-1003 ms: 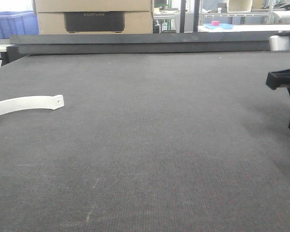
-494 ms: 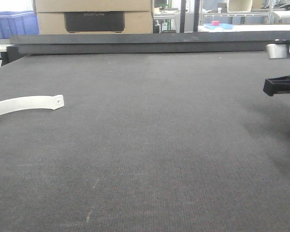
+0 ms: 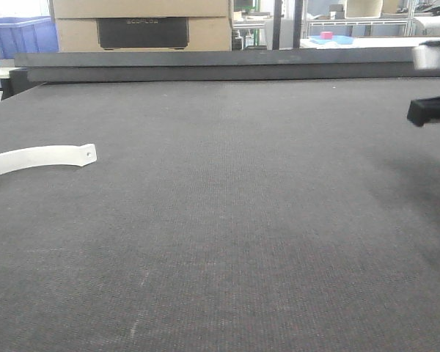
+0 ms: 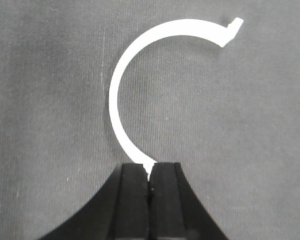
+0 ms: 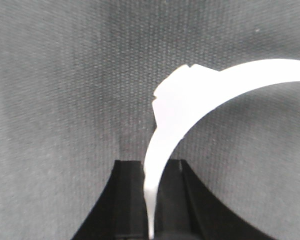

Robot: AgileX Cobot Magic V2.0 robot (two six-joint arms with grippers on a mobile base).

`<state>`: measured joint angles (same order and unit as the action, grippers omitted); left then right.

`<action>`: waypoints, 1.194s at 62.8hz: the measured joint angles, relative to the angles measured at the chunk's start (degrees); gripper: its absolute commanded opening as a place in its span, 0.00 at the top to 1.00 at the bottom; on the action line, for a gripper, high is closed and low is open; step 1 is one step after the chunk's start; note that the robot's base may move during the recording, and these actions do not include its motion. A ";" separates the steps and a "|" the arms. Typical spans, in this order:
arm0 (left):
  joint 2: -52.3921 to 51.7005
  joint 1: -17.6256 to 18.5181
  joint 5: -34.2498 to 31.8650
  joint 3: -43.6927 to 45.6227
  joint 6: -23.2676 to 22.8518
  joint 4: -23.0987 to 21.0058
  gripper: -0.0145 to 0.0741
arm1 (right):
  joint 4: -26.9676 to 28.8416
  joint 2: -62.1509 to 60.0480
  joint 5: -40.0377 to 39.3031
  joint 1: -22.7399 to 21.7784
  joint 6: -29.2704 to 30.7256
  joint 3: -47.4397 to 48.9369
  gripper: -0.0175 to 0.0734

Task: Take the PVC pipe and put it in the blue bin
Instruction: 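Close both grippers on the white arc ends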

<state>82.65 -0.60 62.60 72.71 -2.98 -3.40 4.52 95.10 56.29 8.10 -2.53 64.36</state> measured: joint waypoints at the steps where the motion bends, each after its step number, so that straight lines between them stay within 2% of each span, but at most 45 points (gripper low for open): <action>1: 0.62 0.00 0.15 0.72 0.00 0.00 0.96 | 0.00 -0.20 0.00 0.00 0.00 0.00 0.99; 8: 5.46 0.00 0.78 3.98 0.00 1.15 0.96 | 0.00 -0.48 0.14 0.00 0.00 0.00 0.99; 18: 12.26 0.00 0.88 6.60 0.00 5.06 0.96 | 0.00 -0.48 0.18 0.00 0.00 0.00 0.99; 35: 18.05 0.00 1.08 6.80 0.00 5.75 0.95 | 0.00 -0.48 0.18 0.00 0.00 0.00 0.99; 40: 19.19 0.00 1.08 6.80 0.00 5.75 0.88 | 0.00 -0.48 0.18 0.00 0.00 0.00 0.99; 49: 21.22 0.00 0.72 6.80 0.00 5.65 0.63 | 0.00 -0.48 0.18 0.00 0.00 0.00 0.99; 55: 22.36 0.00 0.44 6.80 0.00 5.27 0.50 | 0.00 -0.48 0.18 0.00 0.00 0.00 0.99; 60: 22.80 0.00 0.10 6.80 0.00 5.05 0.46 | 0.00 -0.48 0.18 0.00 0.00 0.00 0.99; 75: 25.35 0.00 -0.91 6.80 0.00 4.67 0.47 | 0.00 -0.48 0.18 0.00 0.00 0.00 0.99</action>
<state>108.00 -0.60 61.69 79.51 -2.98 1.27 4.52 94.63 56.47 8.10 -2.53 64.36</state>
